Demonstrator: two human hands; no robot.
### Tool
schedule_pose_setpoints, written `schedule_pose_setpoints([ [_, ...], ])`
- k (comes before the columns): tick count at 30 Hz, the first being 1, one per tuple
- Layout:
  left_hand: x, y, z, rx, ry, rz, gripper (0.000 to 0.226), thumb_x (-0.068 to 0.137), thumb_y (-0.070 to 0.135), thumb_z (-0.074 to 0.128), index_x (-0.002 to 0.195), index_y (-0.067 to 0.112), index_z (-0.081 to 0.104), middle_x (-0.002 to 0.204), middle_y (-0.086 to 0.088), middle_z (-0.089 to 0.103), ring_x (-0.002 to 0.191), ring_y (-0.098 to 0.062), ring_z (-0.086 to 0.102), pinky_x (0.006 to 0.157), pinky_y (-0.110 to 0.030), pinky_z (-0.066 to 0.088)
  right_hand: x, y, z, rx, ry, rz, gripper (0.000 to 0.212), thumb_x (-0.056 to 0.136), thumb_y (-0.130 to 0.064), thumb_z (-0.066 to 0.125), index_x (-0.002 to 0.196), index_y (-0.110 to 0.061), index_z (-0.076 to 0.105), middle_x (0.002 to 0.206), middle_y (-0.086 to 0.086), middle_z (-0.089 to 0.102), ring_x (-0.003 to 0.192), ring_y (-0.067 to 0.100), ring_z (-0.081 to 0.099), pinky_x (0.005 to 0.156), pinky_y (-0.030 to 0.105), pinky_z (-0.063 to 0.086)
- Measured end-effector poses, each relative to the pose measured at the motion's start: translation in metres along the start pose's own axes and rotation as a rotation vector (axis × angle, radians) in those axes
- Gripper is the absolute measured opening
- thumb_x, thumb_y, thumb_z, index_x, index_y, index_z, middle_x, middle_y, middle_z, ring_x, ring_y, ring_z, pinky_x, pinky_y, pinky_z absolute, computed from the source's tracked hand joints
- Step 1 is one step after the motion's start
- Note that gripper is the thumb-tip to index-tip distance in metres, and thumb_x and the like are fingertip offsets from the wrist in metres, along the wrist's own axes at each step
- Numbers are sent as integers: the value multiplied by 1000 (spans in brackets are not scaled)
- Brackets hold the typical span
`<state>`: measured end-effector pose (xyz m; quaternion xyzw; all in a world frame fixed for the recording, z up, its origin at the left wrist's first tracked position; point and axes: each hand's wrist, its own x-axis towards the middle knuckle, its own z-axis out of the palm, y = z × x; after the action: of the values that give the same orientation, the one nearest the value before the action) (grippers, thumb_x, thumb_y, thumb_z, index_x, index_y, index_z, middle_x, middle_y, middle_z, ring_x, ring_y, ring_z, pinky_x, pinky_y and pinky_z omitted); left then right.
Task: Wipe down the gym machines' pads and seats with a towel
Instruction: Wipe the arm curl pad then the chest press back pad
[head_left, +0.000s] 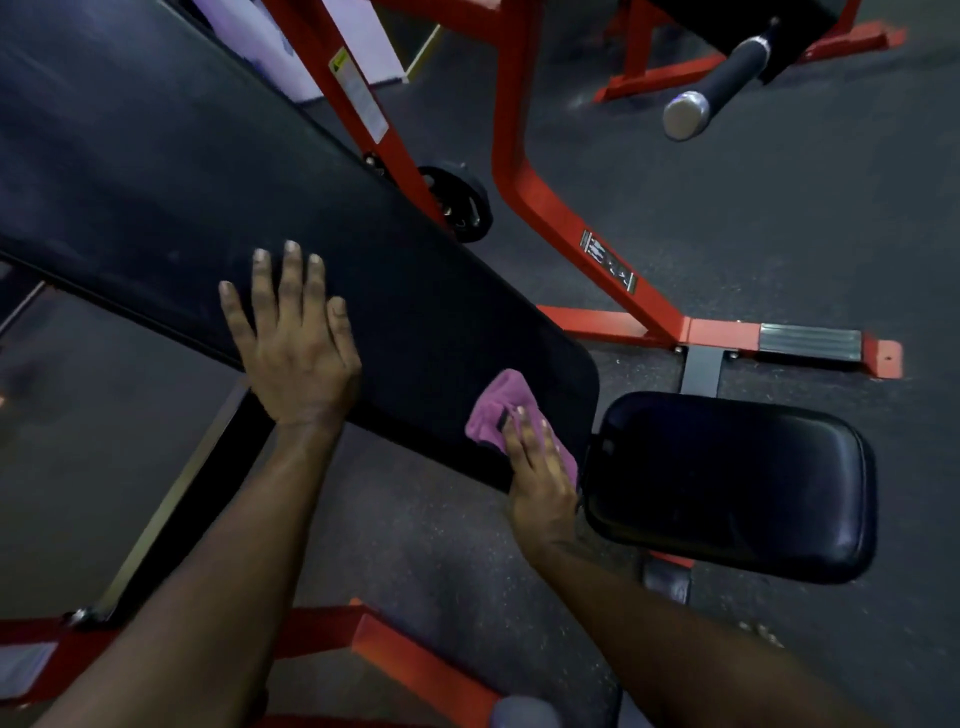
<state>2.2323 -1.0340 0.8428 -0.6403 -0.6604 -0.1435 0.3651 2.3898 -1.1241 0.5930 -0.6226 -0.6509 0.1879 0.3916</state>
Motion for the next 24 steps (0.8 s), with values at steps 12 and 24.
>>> schedule_pose_setpoints([
  [12,-32,45,22,93,-295,181,56,109,39,15,157,14,29,168,-4,17,156,-22,3,126,-47,-3,51,-72,-31,335,168,174,80,95,-5,61,158,-42,28,162,-13,35,141,21,47,107,40,47],
  [24,-34,47,27,122,-281,137,55,111,37,14,157,10,28,167,-6,20,156,-23,6,126,-44,-5,23,21,11,95,53,407,98,89,-2,66,158,-51,16,168,-17,19,149,26,34,98,54,52],
])
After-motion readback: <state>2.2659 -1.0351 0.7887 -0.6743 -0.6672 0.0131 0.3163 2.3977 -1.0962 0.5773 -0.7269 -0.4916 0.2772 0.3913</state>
